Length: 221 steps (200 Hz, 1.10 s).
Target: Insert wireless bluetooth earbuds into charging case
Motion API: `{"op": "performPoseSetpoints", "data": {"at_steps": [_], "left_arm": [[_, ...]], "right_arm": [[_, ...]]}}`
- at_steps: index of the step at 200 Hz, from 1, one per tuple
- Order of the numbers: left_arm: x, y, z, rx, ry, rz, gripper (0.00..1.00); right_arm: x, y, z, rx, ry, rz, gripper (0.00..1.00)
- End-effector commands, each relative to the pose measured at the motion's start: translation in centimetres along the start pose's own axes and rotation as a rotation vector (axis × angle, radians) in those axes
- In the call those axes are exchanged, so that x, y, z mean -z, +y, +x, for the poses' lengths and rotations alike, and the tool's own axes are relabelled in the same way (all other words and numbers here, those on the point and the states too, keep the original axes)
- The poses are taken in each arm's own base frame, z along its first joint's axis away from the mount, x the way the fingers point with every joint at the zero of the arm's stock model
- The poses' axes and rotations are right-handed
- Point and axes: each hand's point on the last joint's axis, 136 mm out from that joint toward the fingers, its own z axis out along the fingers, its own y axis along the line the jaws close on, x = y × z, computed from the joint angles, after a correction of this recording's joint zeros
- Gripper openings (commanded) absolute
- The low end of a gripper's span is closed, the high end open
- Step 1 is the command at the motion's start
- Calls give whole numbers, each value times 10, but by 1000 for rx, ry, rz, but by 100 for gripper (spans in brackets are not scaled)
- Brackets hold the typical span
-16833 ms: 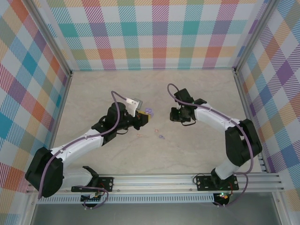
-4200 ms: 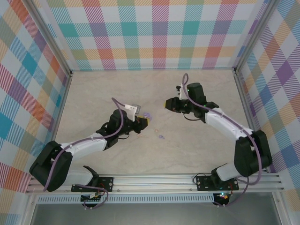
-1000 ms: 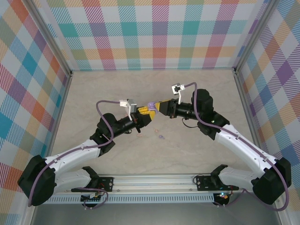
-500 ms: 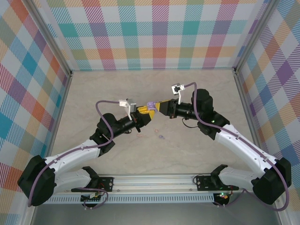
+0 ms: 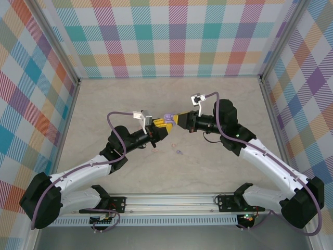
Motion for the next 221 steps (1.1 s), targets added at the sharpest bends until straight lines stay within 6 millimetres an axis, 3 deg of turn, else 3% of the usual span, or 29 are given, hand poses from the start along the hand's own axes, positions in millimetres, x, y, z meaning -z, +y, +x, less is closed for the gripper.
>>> {"op": "performPoseSetpoints", "data": {"at_steps": [1,100,221], "left_arm": [[-1,-9,-2,-23,-9,24,14],[1,-9,-3,-39,-6,21,14],[8,-22,-7,-101,-18,69,13]], "right_arm": [[8,22,-8,42,-13,-54,19],[8,24,-6,43,9,-57,20],[-3,11,9,7,115,-19,21]]}}
